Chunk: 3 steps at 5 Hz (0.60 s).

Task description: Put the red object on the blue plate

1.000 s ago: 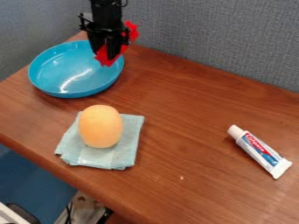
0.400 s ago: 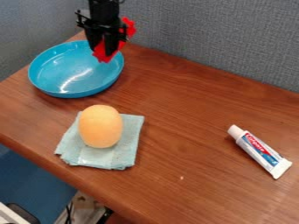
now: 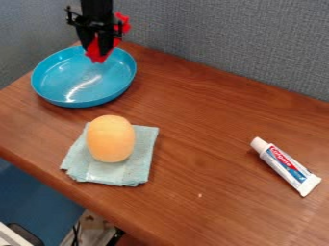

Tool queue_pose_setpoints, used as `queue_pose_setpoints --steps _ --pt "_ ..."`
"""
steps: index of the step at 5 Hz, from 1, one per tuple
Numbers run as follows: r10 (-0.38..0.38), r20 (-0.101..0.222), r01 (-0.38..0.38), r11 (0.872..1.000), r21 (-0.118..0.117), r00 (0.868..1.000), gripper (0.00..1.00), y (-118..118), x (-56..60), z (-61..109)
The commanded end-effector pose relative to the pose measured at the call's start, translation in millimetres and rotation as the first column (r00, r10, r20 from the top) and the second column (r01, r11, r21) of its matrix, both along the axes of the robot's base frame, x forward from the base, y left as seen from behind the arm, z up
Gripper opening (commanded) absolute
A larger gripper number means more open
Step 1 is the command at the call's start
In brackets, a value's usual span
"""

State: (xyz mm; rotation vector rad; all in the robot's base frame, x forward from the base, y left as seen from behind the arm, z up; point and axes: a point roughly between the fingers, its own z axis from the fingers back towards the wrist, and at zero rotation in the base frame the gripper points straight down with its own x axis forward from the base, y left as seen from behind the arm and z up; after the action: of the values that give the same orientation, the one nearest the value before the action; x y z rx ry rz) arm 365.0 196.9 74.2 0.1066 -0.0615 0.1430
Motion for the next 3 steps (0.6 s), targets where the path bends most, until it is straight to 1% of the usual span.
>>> queue_pose_setpoints --steps 1,2,3 --pt "0.031 0.051 -0.034 0.998 0.05 0.998 0.0 19 3.2 17.6" --pt "0.043 0.041 -0.045 0.998 0.054 0.998 0.0 26 3.6 10.0" --pt "0.047 0.034 -0.049 0.997 0.055 0.998 0.0 28 2.5 6.4"
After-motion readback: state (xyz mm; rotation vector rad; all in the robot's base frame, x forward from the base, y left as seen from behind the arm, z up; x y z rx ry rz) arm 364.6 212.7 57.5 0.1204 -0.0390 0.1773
